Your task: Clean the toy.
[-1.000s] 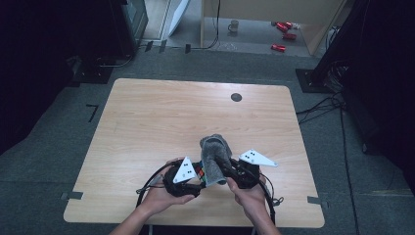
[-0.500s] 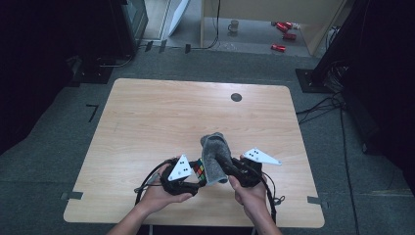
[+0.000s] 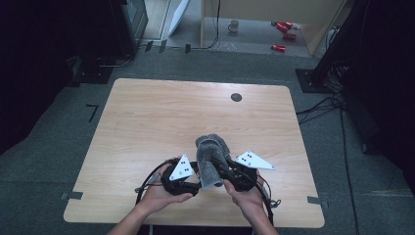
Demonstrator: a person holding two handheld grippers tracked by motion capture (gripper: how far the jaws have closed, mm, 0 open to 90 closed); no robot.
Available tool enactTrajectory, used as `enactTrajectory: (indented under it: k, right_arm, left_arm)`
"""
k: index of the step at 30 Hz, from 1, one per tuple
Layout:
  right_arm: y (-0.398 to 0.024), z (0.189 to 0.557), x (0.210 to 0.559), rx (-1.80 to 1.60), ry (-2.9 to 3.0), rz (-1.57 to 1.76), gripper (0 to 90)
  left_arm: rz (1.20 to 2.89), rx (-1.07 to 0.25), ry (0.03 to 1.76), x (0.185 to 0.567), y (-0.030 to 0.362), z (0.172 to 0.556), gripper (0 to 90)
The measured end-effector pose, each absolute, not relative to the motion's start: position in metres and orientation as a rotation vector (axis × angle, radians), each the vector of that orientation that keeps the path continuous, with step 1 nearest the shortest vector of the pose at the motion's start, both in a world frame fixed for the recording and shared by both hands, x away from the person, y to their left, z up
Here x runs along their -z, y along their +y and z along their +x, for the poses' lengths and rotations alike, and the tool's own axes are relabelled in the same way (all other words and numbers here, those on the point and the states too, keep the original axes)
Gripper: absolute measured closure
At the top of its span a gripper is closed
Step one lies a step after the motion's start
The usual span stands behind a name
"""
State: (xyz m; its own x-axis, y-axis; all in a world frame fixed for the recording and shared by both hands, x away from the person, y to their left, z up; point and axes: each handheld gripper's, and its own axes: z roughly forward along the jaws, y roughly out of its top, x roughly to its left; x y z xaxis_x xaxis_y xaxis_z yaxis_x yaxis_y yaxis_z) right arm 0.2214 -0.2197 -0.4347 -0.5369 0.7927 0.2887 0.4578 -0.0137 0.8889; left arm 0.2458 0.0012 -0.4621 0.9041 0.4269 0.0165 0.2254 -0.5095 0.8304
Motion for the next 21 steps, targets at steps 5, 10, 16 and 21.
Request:
enactTrajectory:
  k: [5, 10, 16, 21]
  right_arm:
    - [-0.228, 0.228, 0.44, -1.518, 1.963, 1.344, 76.0]
    - [-0.238, 0.231, 0.445, -1.55, 1.935, 1.43, 76.1]
    - [-0.221, 0.223, 0.438, -1.503, 1.979, 1.306, 75.3]
    - [-0.238, 0.232, 0.445, -1.48, 1.951, 1.388, 75.2]
  left_arm:
    - [2.122, -0.271, 0.469, 0.46, 0.005, 0.246, 35.9]
    - [2.112, -0.266, 0.474, 0.46, 0.005, 0.246, 35.8]
    - [2.112, -0.221, 0.479, 0.463, 0.003, 0.247, 35.8]
    - [2.073, -0.208, 0.507, 0.459, 0.012, 0.252, 35.9]
